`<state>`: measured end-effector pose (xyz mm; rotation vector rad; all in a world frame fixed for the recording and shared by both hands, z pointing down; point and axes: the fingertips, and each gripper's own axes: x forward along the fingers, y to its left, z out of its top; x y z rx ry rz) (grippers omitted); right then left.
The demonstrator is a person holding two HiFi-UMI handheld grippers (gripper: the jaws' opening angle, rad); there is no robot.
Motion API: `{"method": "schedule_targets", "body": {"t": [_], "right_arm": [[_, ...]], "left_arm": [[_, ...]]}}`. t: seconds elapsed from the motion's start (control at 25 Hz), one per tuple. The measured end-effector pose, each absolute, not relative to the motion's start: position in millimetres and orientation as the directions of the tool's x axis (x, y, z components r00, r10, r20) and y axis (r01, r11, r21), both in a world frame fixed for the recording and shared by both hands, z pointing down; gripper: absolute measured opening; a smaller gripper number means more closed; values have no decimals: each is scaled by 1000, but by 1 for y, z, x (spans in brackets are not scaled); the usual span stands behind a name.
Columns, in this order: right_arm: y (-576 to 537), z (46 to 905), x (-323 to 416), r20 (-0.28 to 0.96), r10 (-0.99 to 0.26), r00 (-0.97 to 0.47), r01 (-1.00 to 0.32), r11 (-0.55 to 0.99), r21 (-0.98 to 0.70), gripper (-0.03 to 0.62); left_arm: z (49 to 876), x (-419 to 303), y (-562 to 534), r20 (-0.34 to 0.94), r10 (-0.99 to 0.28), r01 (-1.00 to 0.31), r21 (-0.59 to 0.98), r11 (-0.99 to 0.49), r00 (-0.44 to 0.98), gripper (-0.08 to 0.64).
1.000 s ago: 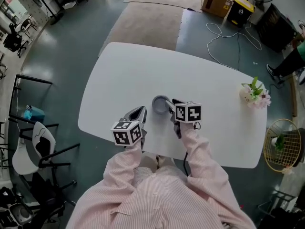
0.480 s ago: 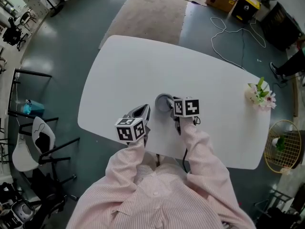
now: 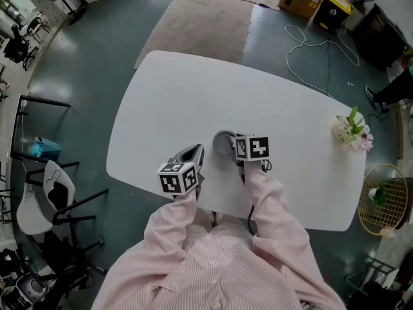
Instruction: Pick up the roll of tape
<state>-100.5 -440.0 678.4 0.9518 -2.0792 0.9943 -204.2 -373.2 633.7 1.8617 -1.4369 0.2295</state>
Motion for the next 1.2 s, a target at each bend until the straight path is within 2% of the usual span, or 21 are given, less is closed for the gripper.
{"method": "schedule_targets", "body": {"t": [0.24,0.68,1.2], "right_arm": [[-443,660,-93,722,-396,-567,-807,443,-391,99],[-443,605,-78,547,-535,-644,-765,477,-434,98],[-431,529,-60,286,-654,-700,-702,557,-444,98]], "left_arm": [[624,-202,-372,545,-759,-890,446,-97,356,2],[588,-193,-371,476,-786,-890,411,-196,393,2],[532,-182,-373,372,-828,-894,327,-306,419,2]]}}
